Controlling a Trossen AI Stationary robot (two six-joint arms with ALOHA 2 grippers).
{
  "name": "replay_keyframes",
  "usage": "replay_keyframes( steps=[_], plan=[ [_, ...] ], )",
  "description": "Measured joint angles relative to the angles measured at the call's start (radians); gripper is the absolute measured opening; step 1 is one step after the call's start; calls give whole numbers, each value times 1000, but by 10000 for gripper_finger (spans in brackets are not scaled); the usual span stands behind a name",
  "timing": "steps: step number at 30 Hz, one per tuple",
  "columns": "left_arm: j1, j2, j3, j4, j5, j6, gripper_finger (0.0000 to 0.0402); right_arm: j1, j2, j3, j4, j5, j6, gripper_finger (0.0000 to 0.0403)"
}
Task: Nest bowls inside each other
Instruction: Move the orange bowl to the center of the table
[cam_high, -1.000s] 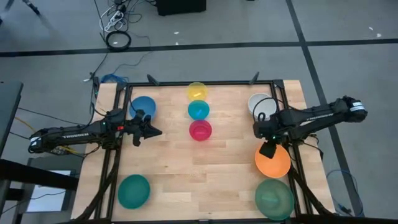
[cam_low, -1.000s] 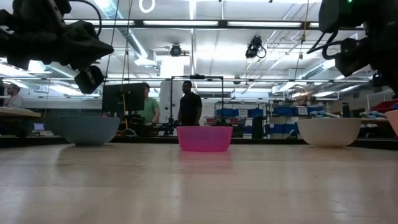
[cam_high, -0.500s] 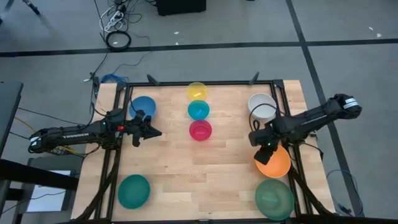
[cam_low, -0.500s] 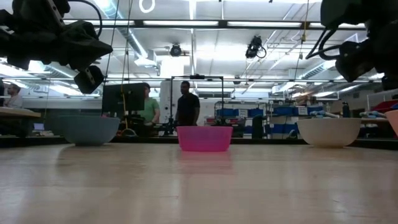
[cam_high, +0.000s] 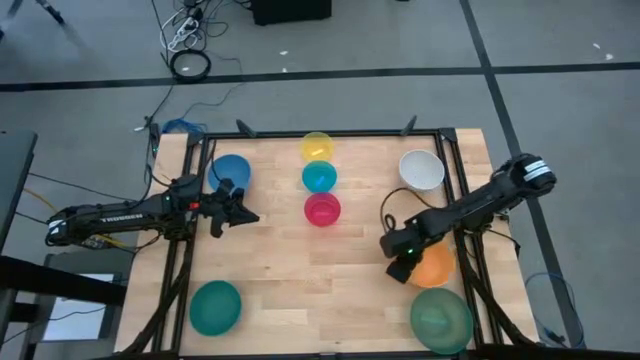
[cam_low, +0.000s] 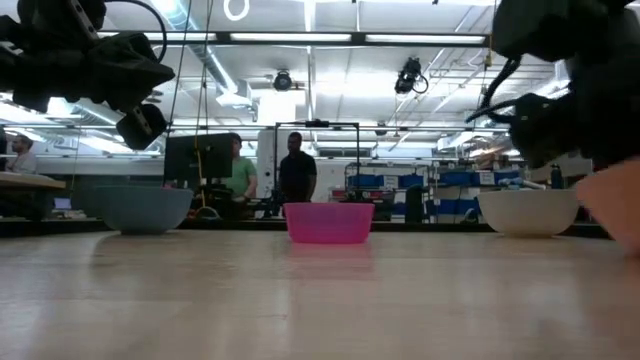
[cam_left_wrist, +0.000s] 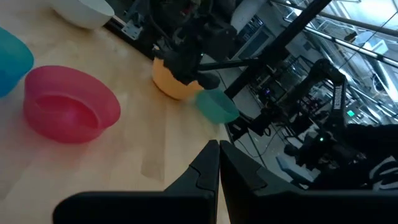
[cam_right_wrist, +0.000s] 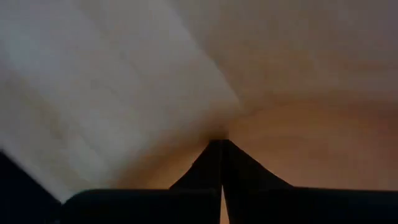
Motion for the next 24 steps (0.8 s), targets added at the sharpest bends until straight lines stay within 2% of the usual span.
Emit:
replay_keyframes(
  steps=[4, 10, 24],
  plan=[
    [0, 0, 0, 0, 13, 0, 21, -22, 72, 25, 152, -30, -28, 0],
    [0, 0, 0, 1, 20, 0, 21, -91, 154, 159, 153, 23, -190, 0],
    [0, 0, 0, 0, 61, -1, 21, -227, 431, 532, 161, -13, -511, 0]
  ],
)
